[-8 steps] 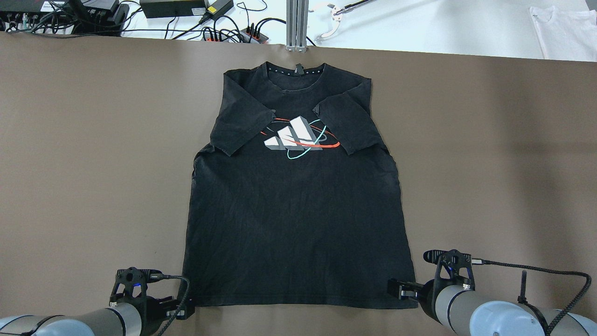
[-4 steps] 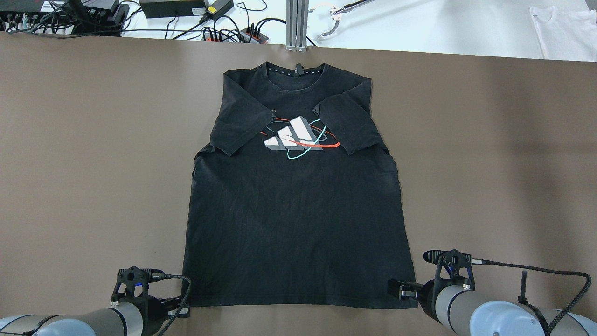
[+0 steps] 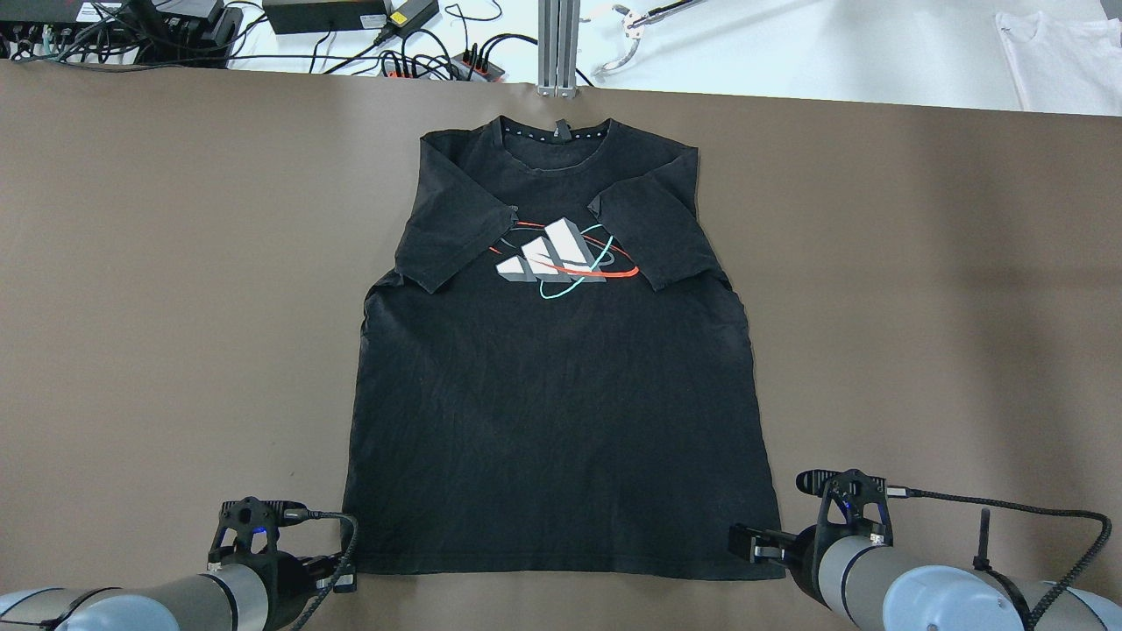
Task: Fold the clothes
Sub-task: 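Grasp the hem corners nearest the robot with both grippers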
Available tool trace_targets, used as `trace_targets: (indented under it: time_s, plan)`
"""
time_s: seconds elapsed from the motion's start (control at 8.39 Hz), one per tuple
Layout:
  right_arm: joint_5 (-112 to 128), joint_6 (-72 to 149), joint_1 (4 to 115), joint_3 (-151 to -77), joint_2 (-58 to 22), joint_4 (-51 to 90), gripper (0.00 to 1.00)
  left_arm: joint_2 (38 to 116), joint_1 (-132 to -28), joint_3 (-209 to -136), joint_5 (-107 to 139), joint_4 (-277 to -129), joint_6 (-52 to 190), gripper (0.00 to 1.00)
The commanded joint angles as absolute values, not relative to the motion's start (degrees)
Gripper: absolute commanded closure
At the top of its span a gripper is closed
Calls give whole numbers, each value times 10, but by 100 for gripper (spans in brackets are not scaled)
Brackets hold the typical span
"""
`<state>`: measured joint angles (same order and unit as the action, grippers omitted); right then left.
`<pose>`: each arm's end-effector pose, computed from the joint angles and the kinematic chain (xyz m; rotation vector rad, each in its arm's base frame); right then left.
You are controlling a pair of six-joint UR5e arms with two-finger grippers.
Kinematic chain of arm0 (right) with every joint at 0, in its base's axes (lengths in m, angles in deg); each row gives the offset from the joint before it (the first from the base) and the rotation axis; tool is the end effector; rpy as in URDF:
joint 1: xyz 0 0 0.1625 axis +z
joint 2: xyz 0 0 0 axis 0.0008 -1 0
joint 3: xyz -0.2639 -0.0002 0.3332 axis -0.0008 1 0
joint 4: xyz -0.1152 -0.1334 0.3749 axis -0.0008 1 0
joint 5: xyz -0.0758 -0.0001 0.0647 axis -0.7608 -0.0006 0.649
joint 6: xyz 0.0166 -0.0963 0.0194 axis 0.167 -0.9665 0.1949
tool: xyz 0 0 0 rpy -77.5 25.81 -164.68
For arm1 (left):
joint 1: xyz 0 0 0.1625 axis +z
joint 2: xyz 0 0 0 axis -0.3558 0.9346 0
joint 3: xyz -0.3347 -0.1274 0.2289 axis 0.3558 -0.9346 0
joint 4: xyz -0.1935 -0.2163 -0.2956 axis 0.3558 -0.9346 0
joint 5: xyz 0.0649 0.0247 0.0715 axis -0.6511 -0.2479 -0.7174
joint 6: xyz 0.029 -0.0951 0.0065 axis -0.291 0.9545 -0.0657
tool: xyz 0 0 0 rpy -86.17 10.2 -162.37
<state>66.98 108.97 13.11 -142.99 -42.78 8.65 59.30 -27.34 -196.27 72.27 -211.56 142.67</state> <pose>-0.4097 -0.2473 0.3907 0.2593 -0.8640 0.2246 0.4770 -0.2099 0.3707 0.2691 1.0503 -0.1922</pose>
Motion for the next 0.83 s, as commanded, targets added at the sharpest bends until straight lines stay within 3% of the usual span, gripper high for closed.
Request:
trace_targets:
  time_s: [0.0,0.12,0.36,0.48,0.6,0.72]
  plan:
    - [631,1095,101,-1420,-441,88,7,593,-273,-1962,722,-2116,1427,100]
    - [610,1114,83,-1411,-439,87,12,593,-273,-1961,722,-2116,1427,100]
    - [607,1120,78,-1410,-440,88,32,593,-273,-1960,721,-2116,1427,100]
    - [607,1120,79,-1411,-440,87,52,593,-273,-1959,721,-2116,1427,100]
    - [607,1120,79,-1412,-440,87,79,593,-272,-1959,720,-2116,1427,100]
    - [607,1120,79,-1413,-440,87,98,593,-272,-1959,720,-2116,1427,100]
